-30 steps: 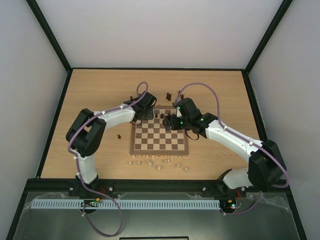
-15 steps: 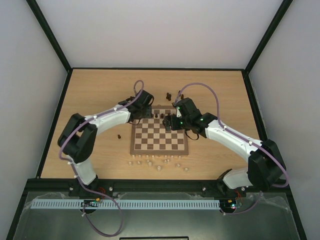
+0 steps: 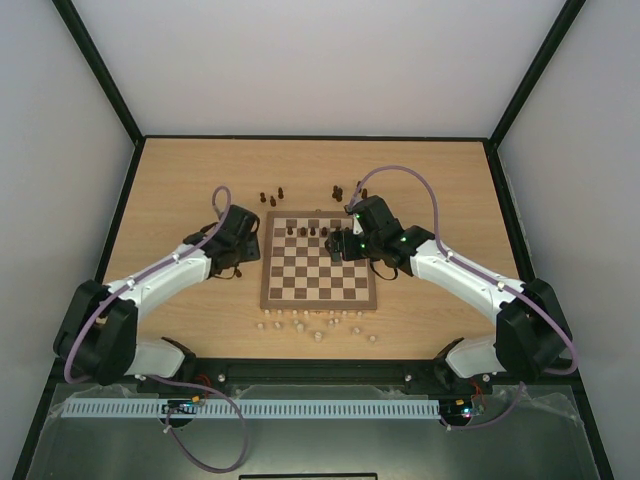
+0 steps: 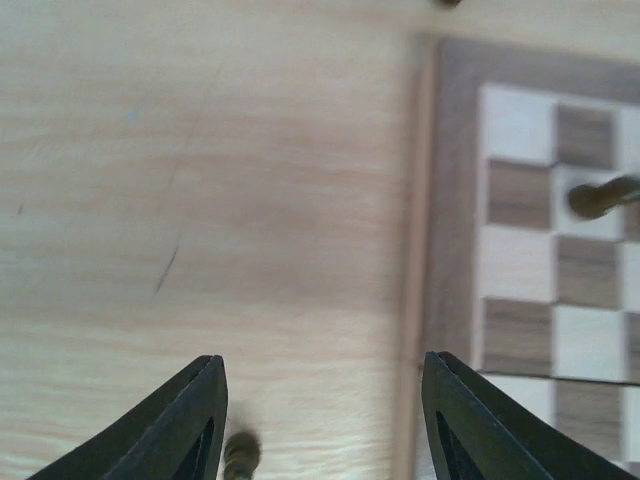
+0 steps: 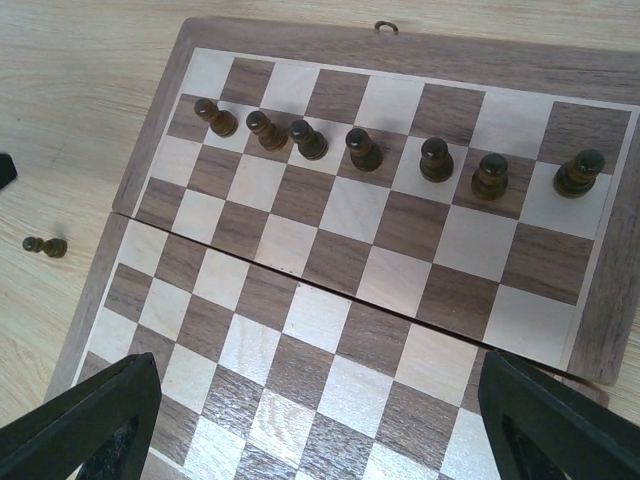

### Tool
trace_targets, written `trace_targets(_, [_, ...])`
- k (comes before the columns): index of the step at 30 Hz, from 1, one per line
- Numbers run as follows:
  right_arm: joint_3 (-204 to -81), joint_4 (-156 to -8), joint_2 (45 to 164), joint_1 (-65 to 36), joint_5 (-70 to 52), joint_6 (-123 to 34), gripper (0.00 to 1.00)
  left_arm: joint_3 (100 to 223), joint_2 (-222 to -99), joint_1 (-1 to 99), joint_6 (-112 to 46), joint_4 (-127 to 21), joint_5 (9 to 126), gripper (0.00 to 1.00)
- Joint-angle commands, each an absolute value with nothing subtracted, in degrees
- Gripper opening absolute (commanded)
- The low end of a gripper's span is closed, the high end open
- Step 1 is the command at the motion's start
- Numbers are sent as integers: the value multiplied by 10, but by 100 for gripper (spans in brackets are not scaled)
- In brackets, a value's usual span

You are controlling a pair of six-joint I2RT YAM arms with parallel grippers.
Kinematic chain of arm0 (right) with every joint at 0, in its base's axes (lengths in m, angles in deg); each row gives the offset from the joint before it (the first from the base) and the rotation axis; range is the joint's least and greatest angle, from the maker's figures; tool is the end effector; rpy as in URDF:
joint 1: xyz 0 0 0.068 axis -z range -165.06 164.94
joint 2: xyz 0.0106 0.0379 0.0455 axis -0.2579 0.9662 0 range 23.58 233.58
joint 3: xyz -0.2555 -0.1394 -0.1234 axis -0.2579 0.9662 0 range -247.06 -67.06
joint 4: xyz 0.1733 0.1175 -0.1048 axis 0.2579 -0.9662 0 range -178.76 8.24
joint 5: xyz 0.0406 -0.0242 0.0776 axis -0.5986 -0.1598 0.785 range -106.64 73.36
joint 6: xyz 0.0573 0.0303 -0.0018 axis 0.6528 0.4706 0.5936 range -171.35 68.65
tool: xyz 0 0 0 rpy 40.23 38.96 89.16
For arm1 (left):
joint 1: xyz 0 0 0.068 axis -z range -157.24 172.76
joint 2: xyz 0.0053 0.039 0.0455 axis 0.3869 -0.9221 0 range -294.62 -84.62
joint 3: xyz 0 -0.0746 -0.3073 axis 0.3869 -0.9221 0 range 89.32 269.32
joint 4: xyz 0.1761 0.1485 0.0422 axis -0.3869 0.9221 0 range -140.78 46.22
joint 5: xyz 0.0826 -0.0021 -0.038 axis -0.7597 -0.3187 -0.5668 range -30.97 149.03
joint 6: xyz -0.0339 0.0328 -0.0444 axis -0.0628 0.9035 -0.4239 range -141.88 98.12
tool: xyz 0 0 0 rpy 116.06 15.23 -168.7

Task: Set up the chess pieces on the board
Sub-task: Pick up the chess piece at the center of the board.

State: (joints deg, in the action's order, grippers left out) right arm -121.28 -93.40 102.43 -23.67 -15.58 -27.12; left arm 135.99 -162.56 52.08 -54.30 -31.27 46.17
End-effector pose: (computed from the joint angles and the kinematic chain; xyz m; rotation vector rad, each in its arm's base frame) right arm 0.2195 0.1766 0.3072 -0.2956 2.2571 0.6191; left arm 0.2226 -0.1121 0.2592 -0.1637 2.4324 -0.2096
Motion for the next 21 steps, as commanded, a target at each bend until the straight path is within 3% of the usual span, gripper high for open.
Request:
trace_targets(1, [-1203, -933, 1015, -237, -149, -270, 88, 1326, -1621, 515, -569, -307, 462, 56])
trace_targets(21, [-1201, -931, 1015, -238, -140, -270, 88, 1255, -1636, 507, -592, -335, 434, 30])
